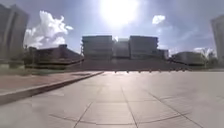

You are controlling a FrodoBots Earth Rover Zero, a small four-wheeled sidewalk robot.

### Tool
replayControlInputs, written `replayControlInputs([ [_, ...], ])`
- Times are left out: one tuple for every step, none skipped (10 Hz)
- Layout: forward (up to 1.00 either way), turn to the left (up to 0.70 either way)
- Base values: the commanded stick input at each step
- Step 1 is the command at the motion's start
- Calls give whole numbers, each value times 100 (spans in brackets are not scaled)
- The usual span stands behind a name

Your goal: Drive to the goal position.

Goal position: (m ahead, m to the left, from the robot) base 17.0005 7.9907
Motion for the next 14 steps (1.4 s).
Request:
replayControlInputs([
  [100, 1],
  [100, 1],
  [100, 1],
  [100, 1],
  [100, 1],
  [100, 1],
  [100, 1],
  [100, 1],
  [100, 1],
  [100, 1],
  [100, 1],
  [100, 1],
  [100, 1],
  [100, 1],
])
